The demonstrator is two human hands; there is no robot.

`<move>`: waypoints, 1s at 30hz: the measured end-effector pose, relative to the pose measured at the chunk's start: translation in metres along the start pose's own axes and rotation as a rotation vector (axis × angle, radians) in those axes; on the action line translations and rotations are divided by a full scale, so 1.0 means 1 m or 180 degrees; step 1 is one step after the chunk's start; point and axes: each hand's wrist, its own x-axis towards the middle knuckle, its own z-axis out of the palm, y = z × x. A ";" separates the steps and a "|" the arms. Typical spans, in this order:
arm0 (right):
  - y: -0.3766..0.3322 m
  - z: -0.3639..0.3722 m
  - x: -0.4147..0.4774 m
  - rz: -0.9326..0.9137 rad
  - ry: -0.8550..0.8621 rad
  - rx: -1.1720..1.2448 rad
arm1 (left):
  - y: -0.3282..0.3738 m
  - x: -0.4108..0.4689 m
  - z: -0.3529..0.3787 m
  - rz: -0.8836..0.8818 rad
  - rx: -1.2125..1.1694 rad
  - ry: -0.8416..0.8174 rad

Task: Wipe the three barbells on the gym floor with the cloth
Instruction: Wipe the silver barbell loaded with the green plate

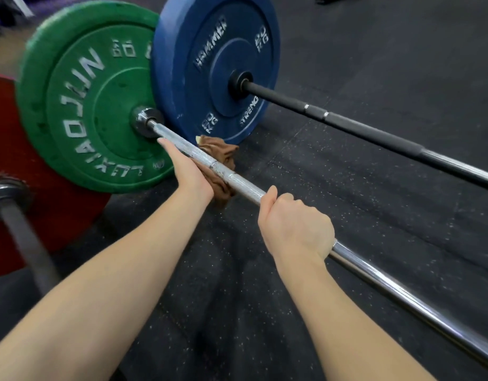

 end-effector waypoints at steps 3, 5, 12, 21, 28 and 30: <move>0.000 -0.001 0.000 0.0014 0.0010 -0.0038 | -0.011 -0.007 -0.001 -0.0042 0.0308 0.0093; 0.000 -0.003 -0.001 0.0045 -0.0035 -0.0024 | -0.018 -0.013 -0.004 -0.0112 0.0426 0.0240; -0.001 -0.006 -0.002 0.0034 -0.0014 -0.0002 | -0.039 -0.055 0.002 -0.0204 0.1063 0.0538; 0.001 -0.005 -0.003 -0.0084 0.0047 0.0024 | -0.022 -0.034 0.008 0.0054 0.1200 0.0970; 0.000 -0.002 0.001 0.0025 -0.0062 -0.0050 | -0.024 -0.021 0.003 0.0023 0.0938 0.0829; -0.001 -0.004 0.001 0.0030 -0.0070 -0.0019 | -0.026 -0.028 0.004 -0.0068 0.0911 0.0753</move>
